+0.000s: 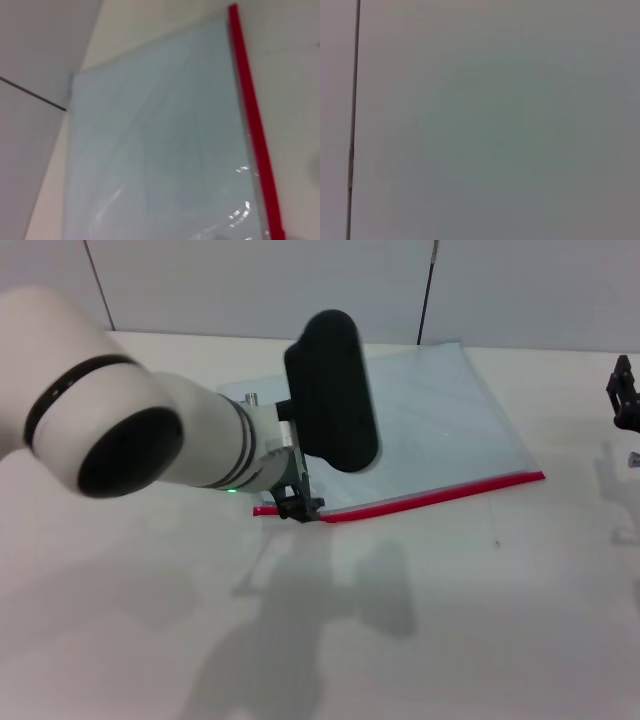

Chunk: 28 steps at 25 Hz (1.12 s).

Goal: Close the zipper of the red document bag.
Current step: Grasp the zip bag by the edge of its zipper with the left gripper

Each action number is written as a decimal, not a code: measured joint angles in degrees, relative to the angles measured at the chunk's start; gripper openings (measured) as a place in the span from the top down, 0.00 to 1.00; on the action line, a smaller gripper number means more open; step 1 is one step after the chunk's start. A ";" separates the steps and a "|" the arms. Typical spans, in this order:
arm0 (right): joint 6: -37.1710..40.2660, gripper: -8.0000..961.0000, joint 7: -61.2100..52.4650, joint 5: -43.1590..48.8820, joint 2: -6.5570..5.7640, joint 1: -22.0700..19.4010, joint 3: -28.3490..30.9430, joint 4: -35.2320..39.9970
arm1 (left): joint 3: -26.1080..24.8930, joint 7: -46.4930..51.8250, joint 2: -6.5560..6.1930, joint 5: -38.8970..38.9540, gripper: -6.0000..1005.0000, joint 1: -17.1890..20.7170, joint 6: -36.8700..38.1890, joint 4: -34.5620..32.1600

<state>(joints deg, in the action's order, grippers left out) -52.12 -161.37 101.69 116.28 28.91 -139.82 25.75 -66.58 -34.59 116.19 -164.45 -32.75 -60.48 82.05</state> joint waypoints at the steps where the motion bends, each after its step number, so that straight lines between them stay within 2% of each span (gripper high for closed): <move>1: 0.00 0.37 0.00 0.00 0.00 0.03 0.00 0.00 | 0.15 -0.19 0.01 0.00 0.22 -0.66 -1.52 0.00; 5: 0.01 0.37 0.00 0.00 0.00 0.22 0.00 -0.01 | 0.66 -0.44 0.08 0.00 0.22 -2.24 -5.94 0.00; 11: 0.01 0.37 0.00 0.00 0.00 0.42 0.00 0.03 | 1.24 -0.47 0.08 -0.05 0.22 -3.43 -8.59 -0.90; 28: 0.00 0.37 0.00 0.00 0.00 0.59 -0.01 0.34 | 1.46 0.00 0.03 -0.12 0.22 -7.78 -7.17 -9.85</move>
<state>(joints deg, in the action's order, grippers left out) -52.12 -161.37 101.69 116.28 29.50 -139.83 26.10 -65.12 -34.58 116.22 -164.57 -40.53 -67.64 72.20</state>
